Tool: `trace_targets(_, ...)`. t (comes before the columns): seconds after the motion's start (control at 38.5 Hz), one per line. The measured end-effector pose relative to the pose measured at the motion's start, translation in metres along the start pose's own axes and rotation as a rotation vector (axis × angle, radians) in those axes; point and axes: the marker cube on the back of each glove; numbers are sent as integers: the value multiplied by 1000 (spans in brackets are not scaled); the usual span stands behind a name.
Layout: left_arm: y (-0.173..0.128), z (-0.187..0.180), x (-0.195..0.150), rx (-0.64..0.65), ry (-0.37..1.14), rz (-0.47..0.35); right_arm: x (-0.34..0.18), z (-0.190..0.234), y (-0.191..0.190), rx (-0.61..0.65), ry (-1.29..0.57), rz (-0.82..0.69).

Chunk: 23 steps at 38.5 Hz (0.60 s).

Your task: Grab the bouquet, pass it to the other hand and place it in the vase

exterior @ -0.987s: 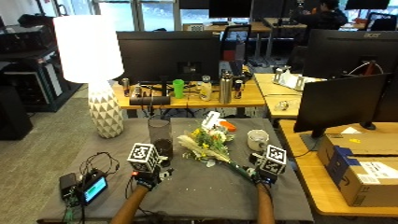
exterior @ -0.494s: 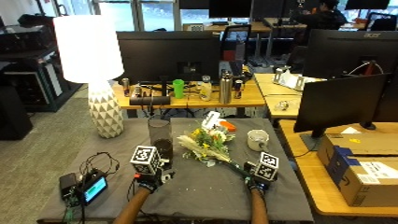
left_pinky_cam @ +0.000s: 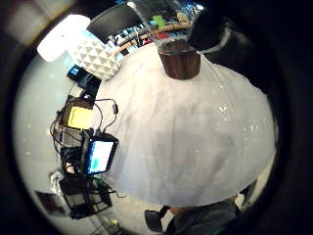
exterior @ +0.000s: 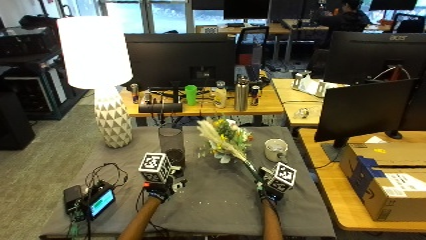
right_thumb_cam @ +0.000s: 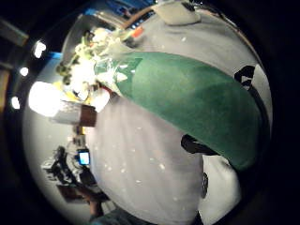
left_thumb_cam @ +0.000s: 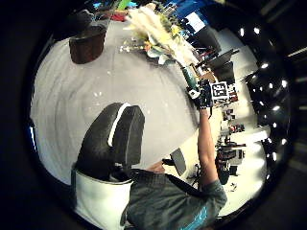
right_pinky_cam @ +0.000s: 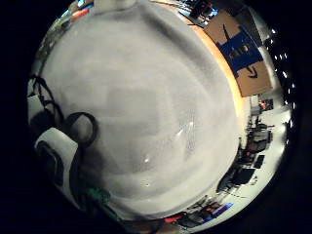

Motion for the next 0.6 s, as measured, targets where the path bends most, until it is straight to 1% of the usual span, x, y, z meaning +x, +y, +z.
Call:
trace_targets(0.1,-7,-22,10,25,-8,13,-16,-24,-3,83,-173,5)
trace_targets(0.18,-16,-38,20,58,5,31,-31,-52,3,119,-300,-20)
trace_targets(0.31,-31,-68,46,114,109,80,-62,-97,18,167,-510,-80)
trace_targets(0.36,-38,-76,60,120,199,99,-76,-110,24,179,-592,-114)
trace_targets(0.49,-64,-97,112,115,544,163,-130,-143,46,196,-861,-257)
trace_targets(0.55,-71,-105,130,120,635,175,-148,-149,53,184,-932,-305)
trace_targets(0.6,-76,-112,144,141,693,184,-162,-153,59,171,-979,-335)
